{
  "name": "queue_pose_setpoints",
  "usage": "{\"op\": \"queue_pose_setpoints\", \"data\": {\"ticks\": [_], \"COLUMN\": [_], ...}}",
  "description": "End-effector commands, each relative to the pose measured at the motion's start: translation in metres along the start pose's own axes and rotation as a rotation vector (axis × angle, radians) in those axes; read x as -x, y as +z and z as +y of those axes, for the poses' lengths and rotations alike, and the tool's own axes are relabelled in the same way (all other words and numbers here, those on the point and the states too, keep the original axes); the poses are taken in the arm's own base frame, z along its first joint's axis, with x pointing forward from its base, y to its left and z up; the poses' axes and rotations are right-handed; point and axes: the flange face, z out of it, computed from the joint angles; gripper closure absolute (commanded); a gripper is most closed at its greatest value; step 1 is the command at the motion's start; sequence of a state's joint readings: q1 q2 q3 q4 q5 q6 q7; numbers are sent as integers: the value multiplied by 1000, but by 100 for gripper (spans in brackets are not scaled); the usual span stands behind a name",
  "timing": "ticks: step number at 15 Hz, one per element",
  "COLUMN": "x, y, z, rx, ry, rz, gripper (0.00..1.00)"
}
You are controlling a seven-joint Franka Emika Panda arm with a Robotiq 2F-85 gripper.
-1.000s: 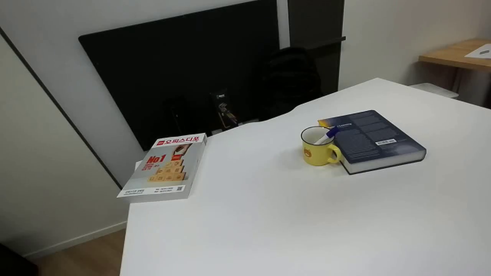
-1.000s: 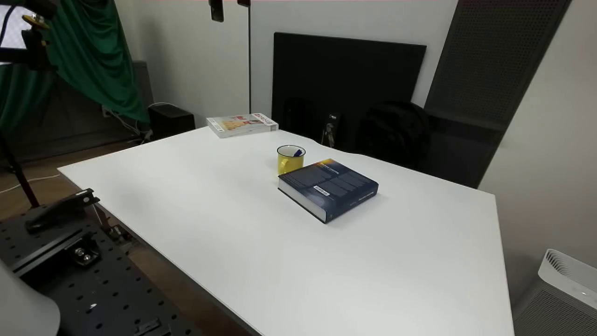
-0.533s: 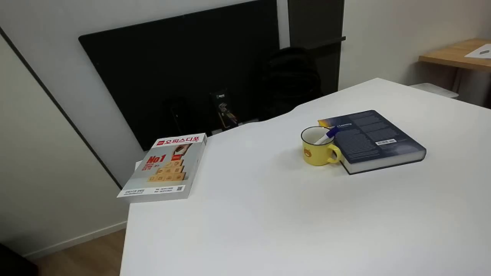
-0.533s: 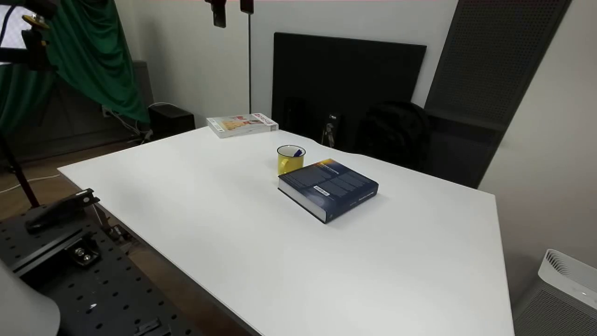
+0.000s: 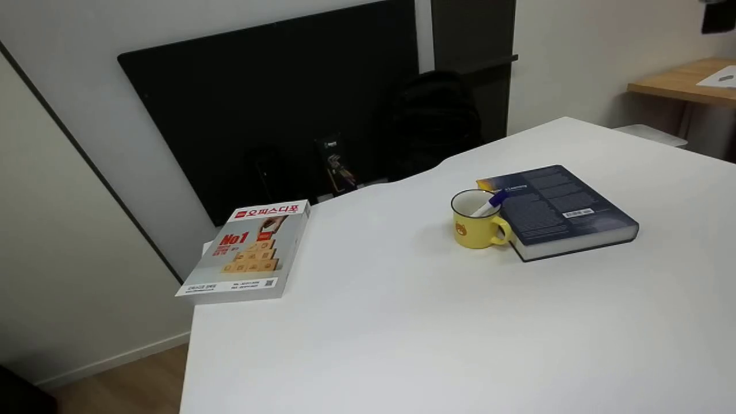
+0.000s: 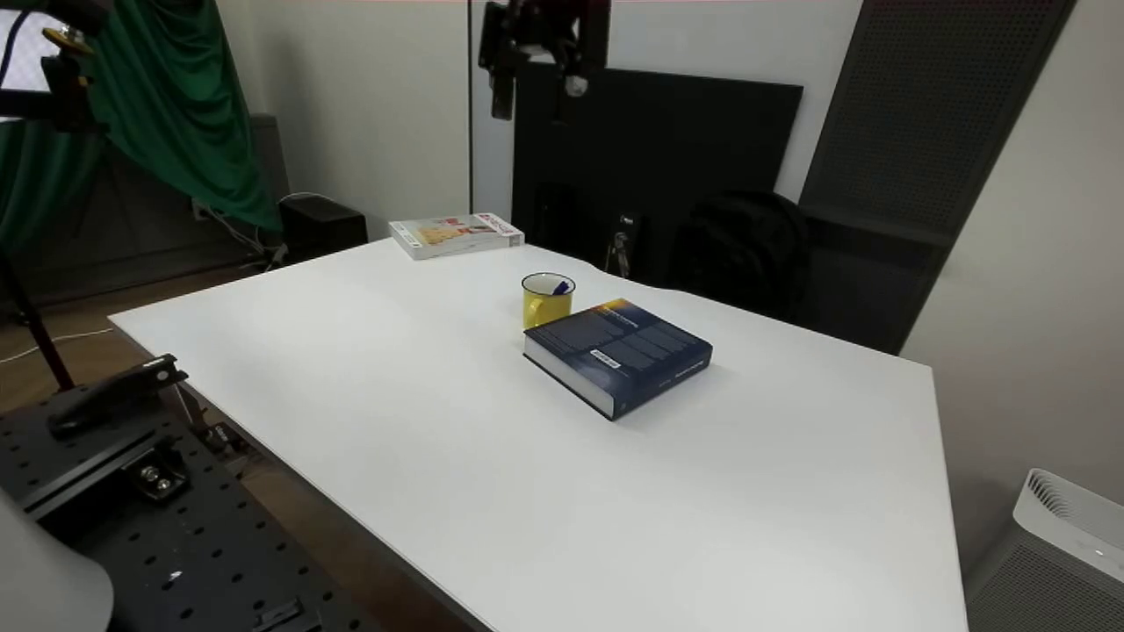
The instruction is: Put the marker on the book
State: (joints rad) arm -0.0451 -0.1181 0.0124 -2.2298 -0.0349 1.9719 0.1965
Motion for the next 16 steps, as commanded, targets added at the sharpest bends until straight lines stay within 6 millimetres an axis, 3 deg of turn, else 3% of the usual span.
{"op": "queue_pose_setpoints", "data": {"ticks": [1, 5, 6, 8, 16], "x": [-43, -80, -59, -64, -63], "y": [19, 44, 40, 51, 46], "z": [16, -1, 10, 6, 8], "rx": [-47, -88, -73, -71, -73], "ry": [1, -5, -2, -7, -4], "rz": [103, 155, 148, 136, 144], "gripper": [0, 0, 0, 0, 0]}}
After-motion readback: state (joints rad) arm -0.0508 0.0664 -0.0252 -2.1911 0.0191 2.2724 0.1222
